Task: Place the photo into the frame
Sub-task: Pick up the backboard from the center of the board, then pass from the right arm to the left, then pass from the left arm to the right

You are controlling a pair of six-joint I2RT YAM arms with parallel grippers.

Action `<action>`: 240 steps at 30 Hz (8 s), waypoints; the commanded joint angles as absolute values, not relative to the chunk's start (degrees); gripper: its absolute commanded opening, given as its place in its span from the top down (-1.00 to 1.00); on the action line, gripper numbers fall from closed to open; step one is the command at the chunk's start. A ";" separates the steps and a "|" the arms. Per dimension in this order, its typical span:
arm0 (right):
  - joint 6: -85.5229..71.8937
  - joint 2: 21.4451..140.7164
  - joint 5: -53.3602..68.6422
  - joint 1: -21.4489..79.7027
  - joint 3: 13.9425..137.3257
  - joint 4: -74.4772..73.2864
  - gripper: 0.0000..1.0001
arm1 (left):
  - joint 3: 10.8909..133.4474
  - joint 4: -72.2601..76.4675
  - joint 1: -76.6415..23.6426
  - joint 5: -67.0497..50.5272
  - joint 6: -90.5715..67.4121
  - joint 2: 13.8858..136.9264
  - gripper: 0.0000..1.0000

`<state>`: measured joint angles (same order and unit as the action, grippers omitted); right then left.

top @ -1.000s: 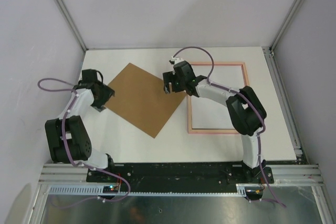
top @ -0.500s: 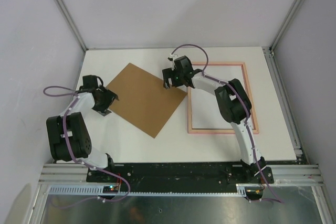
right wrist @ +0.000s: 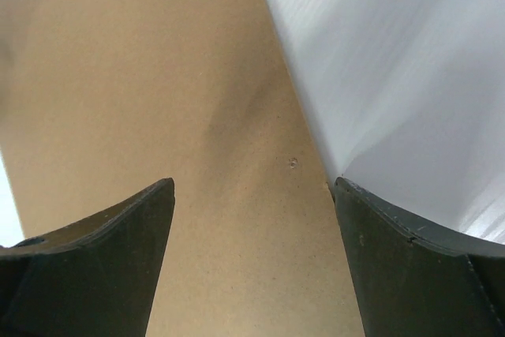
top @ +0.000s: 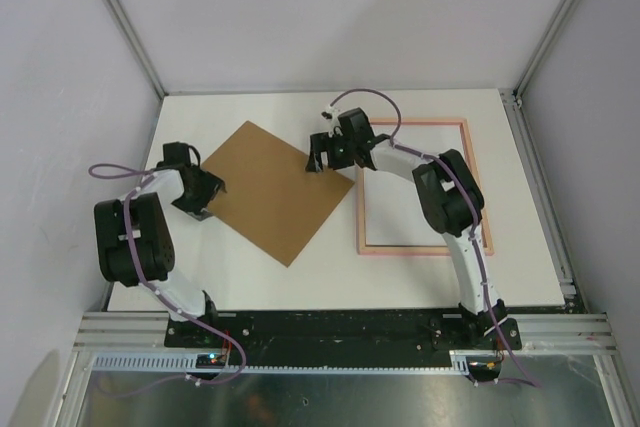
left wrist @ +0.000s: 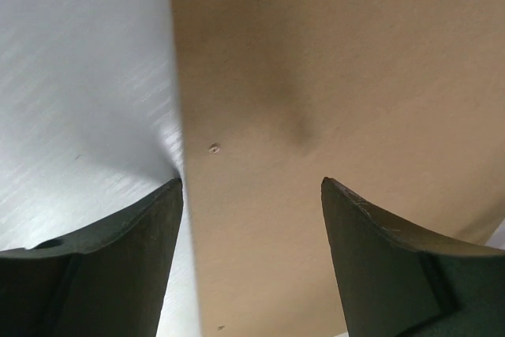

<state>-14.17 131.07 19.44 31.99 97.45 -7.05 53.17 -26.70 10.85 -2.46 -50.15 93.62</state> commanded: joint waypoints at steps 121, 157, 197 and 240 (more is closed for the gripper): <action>-58.56 76.95 64.09 10.13 60.35 17.79 1.00 | 67.56 3.94 -1.16 -64.03 -48.45 84.64 -0.81; -32.80 80.94 29.82 9.39 66.38 -16.43 -0.63 | 61.50 5.52 0.66 -54.54 -60.48 73.66 1.00; 14.13 108.38 -63.24 76.60 108.62 -34.57 -0.42 | 78.67 -29.31 -14.66 1.38 -61.55 68.46 1.00; 5.91 107.80 -61.68 69.89 113.37 -46.24 1.00 | 89.15 -29.33 -14.66 -2.95 -49.41 69.70 -0.87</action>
